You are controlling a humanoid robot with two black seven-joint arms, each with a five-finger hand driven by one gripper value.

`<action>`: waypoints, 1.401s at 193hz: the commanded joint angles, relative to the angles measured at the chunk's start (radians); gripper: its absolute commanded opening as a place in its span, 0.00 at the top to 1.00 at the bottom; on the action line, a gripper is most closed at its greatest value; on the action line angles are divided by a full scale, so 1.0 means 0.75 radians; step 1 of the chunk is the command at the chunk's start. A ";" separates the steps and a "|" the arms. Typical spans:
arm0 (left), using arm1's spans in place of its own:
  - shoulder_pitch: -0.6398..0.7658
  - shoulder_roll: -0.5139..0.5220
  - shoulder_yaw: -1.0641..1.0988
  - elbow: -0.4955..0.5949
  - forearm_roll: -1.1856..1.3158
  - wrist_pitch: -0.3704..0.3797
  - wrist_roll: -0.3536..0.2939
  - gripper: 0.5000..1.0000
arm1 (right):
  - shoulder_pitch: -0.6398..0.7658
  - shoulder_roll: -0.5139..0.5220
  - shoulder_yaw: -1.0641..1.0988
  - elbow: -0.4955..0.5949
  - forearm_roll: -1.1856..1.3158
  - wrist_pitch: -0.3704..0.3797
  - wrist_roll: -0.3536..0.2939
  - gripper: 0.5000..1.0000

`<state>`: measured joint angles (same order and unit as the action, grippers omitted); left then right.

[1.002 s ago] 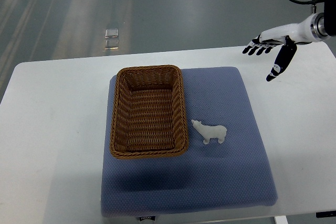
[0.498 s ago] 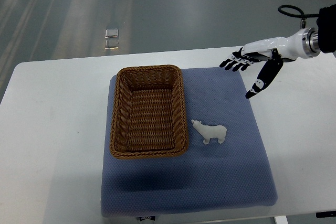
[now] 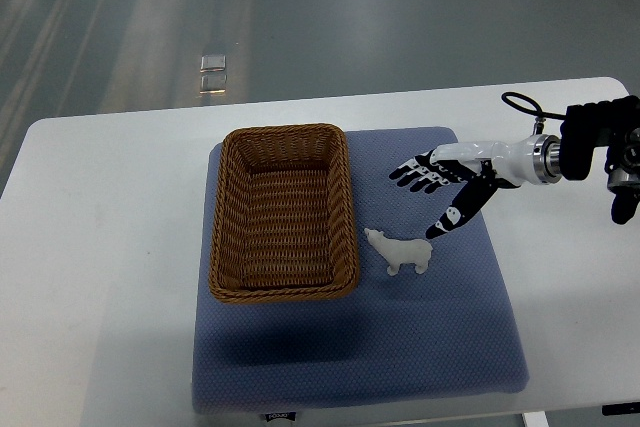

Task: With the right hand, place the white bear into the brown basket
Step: 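Lower the right hand down onto the white polar bear figurine, then close the right hand's fingers around the white polar bear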

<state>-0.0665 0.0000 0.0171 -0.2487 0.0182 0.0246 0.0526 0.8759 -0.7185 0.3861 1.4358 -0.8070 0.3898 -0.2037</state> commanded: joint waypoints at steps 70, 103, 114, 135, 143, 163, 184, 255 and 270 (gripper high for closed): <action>0.001 0.000 0.000 0.002 -0.002 0.000 0.001 0.00 | -0.166 0.099 0.044 0.000 -0.071 -0.123 0.010 0.17; 0.001 0.000 0.000 0.000 0.000 0.000 0.001 0.00 | -0.190 0.107 0.044 -0.002 -0.122 -0.156 0.024 0.18; -0.001 0.000 0.000 0.000 0.000 0.000 -0.001 0.00 | -0.194 0.107 0.044 -0.002 -0.129 -0.162 0.026 0.18; -0.001 0.000 0.000 0.002 0.000 0.000 -0.001 0.00 | -0.207 0.115 0.044 0.000 -0.131 -0.186 0.043 0.19; 0.001 0.000 0.000 0.002 -0.002 0.000 0.001 0.00 | -0.211 0.124 0.044 0.000 -0.133 -0.192 0.045 0.20; -0.001 0.000 0.000 0.002 -0.002 0.002 0.001 0.00 | -0.223 0.134 0.044 0.000 -0.151 -0.213 0.045 0.26; 0.001 0.000 0.000 0.002 -0.002 0.000 0.001 0.00 | -0.241 0.136 0.044 0.000 -0.170 -0.223 0.053 0.28; 0.001 0.000 0.000 0.002 -0.002 0.002 -0.001 0.00 | -0.270 0.158 0.042 -0.006 -0.196 -0.258 0.063 0.40; -0.001 0.000 0.000 0.002 0.000 0.002 -0.001 0.00 | -0.286 0.166 0.042 -0.010 -0.210 -0.270 0.063 0.41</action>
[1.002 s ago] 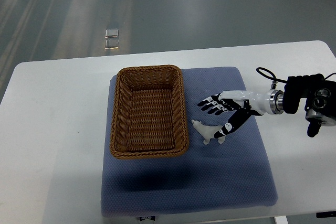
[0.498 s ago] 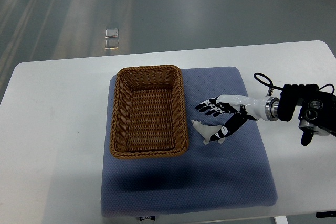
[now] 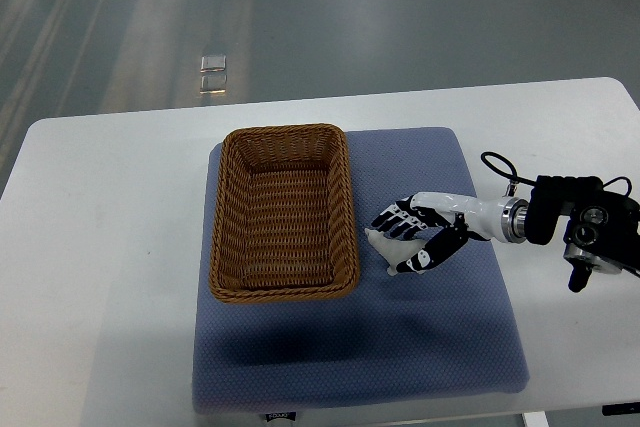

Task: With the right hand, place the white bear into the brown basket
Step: 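Close the right hand's fingers around the white polar bear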

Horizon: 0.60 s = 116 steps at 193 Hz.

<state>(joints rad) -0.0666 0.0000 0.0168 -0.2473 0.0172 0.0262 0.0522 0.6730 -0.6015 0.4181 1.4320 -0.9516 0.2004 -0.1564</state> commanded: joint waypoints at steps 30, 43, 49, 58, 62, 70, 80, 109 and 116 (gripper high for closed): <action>0.001 0.000 0.000 0.000 -0.001 0.000 0.000 0.00 | -0.028 0.021 -0.003 -0.009 -0.034 -0.020 0.000 0.55; 0.001 0.000 0.000 0.000 -0.001 0.002 0.000 0.00 | -0.028 0.023 -0.003 -0.011 -0.036 -0.020 0.000 0.66; -0.001 0.000 0.000 0.000 0.000 0.002 0.000 0.00 | -0.028 0.023 -0.003 -0.011 -0.036 -0.020 0.000 0.74; 0.001 0.000 0.000 0.000 -0.001 0.000 0.000 0.00 | -0.028 0.023 -0.005 -0.013 -0.036 -0.020 0.000 0.85; 0.001 0.000 0.000 0.000 0.002 0.002 0.000 0.00 | -0.028 0.023 -0.005 -0.013 -0.036 -0.020 0.000 0.92; 0.001 0.000 0.000 0.000 0.002 0.000 0.000 0.00 | -0.026 0.021 -0.005 -0.013 -0.042 -0.020 -0.002 0.98; 0.001 0.000 0.000 -0.002 0.002 0.000 0.000 0.00 | -0.024 0.012 -0.003 -0.015 -0.044 -0.022 0.000 0.99; -0.001 0.000 0.000 -0.002 0.002 0.000 0.000 0.00 | -0.010 -0.010 0.001 -0.015 -0.040 -0.032 0.000 0.99; 0.001 0.000 0.000 -0.002 -0.001 0.000 0.000 0.00 | -0.004 -0.022 0.003 -0.013 -0.038 -0.032 0.000 0.99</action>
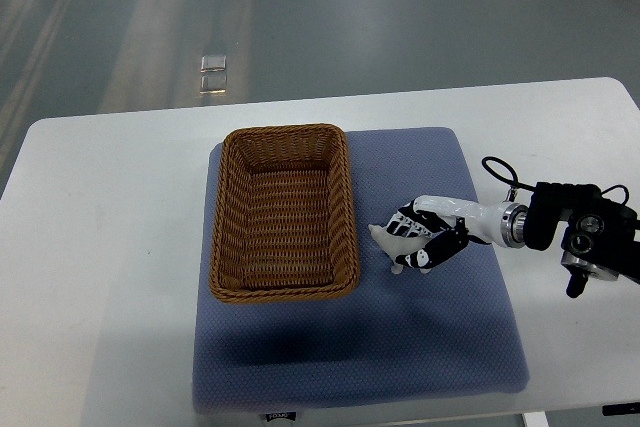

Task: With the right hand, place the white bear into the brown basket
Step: 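Close the right hand's fingers around the white polar bear, then lift the held bear up and away from the mat with the right hand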

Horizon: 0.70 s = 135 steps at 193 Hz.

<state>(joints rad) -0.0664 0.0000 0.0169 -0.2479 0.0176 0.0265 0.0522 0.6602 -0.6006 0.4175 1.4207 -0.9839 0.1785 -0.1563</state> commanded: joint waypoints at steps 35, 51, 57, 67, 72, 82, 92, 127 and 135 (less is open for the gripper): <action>0.001 0.000 0.000 -0.001 0.001 -0.001 0.000 0.00 | 0.171 -0.163 0.016 0.014 0.027 0.016 0.002 0.98; 0.001 0.000 0.000 -0.003 0.001 -0.001 0.000 0.00 | 0.265 -0.236 0.022 0.022 0.046 0.050 0.002 0.97; -0.002 0.000 0.000 -0.005 0.001 -0.001 0.000 0.00 | 0.312 -0.267 0.022 0.024 0.056 0.077 0.002 0.97; 0.001 0.000 0.000 -0.007 0.001 -0.001 0.000 0.00 | 0.392 -0.318 0.022 0.034 0.089 0.122 0.002 0.98; 0.001 0.000 0.000 -0.007 0.001 -0.001 0.000 0.00 | 0.437 -0.347 0.022 0.041 0.115 0.144 0.002 0.98; -0.002 0.000 0.000 -0.009 0.001 -0.001 0.000 0.00 | 0.496 -0.371 0.022 0.045 0.152 0.161 0.002 0.97; 0.001 0.000 0.000 -0.009 0.001 -0.001 0.000 0.00 | 0.557 -0.390 0.020 0.045 0.191 0.173 0.000 0.97; 0.001 0.000 0.000 -0.009 0.001 -0.001 0.000 0.00 | 0.635 -0.371 0.016 0.043 0.216 0.179 0.000 0.97; 0.001 0.000 0.000 -0.009 0.001 -0.001 0.000 0.00 | 0.637 -0.353 0.012 0.039 0.216 0.169 0.000 0.96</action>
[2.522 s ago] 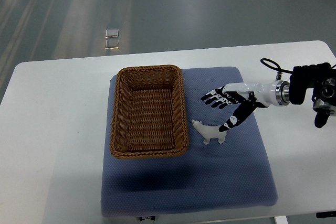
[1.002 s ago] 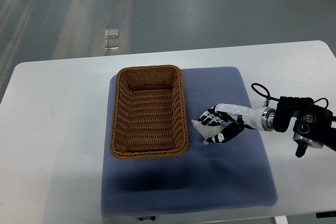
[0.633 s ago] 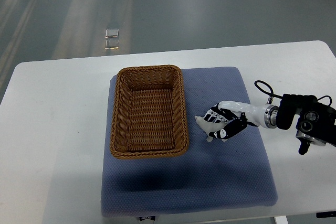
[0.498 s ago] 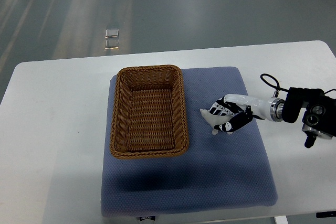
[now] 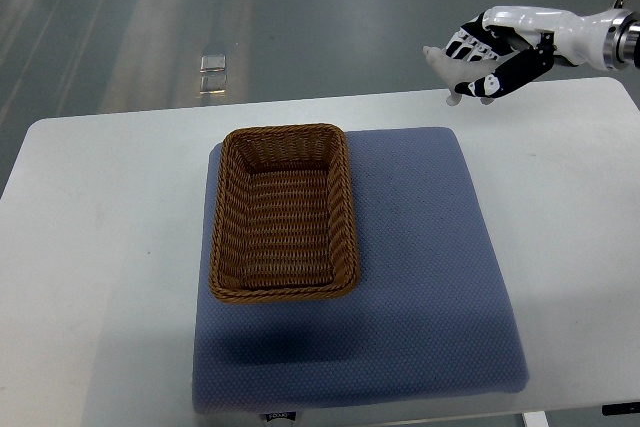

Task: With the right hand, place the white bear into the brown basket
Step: 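Lift the held bear up and away from the mat with the right hand, then carry the bear over the wicker basket and lower it inside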

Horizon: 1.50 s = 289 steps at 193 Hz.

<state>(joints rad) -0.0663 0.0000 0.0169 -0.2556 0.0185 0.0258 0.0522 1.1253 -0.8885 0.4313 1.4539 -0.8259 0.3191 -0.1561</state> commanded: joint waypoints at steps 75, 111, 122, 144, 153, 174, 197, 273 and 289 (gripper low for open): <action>0.000 0.000 0.002 -0.003 0.000 0.000 0.002 0.00 | 0.077 0.426 -0.107 -0.241 -0.018 -0.119 0.000 0.95; 0.000 0.000 0.000 0.007 0.000 0.000 0.000 0.00 | 0.124 0.663 -0.176 -0.407 -0.024 -0.121 0.000 0.95; 0.000 0.000 0.000 0.009 -0.002 0.000 0.000 0.00 | 0.124 0.743 -0.184 -0.460 -0.026 -0.121 0.000 0.95; 0.000 0.000 0.000 0.009 -0.004 0.000 0.000 0.00 | 0.124 0.841 -0.193 -0.529 -0.030 -0.121 0.000 0.94; 0.000 0.000 -0.002 0.009 -0.004 0.000 0.000 0.00 | 0.122 0.872 -0.193 -0.556 -0.032 -0.121 0.000 0.94; 0.000 0.000 -0.002 0.009 -0.004 0.000 0.000 0.00 | 0.107 0.939 -0.195 -0.597 -0.040 -0.135 -0.003 0.94; 0.000 0.000 0.000 0.009 -0.006 0.000 0.000 0.00 | 0.101 0.994 -0.238 -0.630 -0.081 -0.164 0.002 0.93; 0.000 0.000 0.000 0.009 -0.004 0.002 0.000 0.00 | -0.013 1.148 -0.250 -0.683 -0.095 -0.247 0.010 0.92; 0.000 0.000 0.000 0.009 -0.004 0.002 0.000 0.00 | -0.034 1.154 -0.250 -0.691 -0.112 -0.247 0.010 0.91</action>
<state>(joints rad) -0.0657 0.0000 0.0169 -0.2484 0.0151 0.0278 0.0525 1.1192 -0.0325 0.2440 0.9444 -0.8964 0.1353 -0.1489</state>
